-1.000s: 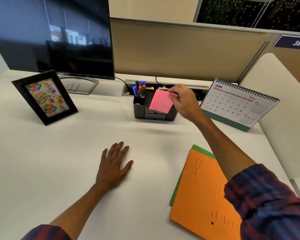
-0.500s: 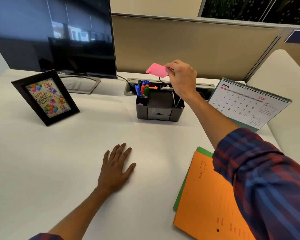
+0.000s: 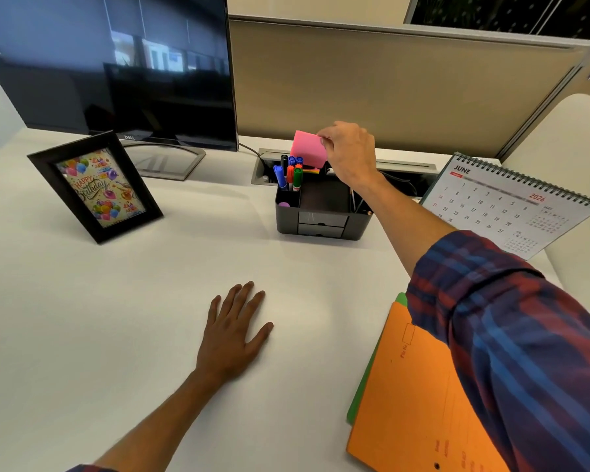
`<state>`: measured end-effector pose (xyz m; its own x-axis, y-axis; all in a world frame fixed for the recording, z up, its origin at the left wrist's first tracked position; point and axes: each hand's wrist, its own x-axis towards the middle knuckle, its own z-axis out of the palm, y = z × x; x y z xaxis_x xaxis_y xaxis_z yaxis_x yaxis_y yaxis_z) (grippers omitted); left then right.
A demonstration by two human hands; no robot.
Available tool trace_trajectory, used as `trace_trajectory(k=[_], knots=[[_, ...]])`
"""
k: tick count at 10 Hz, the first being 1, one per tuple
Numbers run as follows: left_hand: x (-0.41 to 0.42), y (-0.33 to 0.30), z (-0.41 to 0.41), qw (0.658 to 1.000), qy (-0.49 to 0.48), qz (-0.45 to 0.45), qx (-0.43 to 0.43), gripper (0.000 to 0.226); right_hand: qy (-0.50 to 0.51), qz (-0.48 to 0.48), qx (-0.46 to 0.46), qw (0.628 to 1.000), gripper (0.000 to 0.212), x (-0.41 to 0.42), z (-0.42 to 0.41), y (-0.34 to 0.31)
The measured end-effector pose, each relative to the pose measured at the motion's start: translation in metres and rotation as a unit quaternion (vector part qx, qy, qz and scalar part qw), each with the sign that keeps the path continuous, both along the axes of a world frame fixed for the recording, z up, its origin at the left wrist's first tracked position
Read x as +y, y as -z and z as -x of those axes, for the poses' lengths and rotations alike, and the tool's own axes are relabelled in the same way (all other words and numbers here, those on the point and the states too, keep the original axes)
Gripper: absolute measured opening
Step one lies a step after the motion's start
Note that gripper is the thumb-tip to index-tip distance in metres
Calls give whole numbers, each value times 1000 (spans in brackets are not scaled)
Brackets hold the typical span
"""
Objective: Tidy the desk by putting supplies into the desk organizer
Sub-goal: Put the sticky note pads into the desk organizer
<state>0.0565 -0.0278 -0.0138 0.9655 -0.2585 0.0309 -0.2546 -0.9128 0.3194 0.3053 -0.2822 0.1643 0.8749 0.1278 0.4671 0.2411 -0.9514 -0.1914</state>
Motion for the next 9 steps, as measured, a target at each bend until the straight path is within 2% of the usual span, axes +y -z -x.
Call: trace_trajectory(k=[2, 5, 9], knots=[[0, -1, 0, 1000, -1, 1, 1, 60, -14, 3, 7, 1000, 26, 5, -7, 0], [-1, -1, -1, 1000, 0, -2, 4, 60, -17, 17, 91, 996, 32, 5, -4, 23], [0, -1, 0, 1000, 3, -5, -3, 60, -20, -61, 35, 997, 29, -20, 47, 34]])
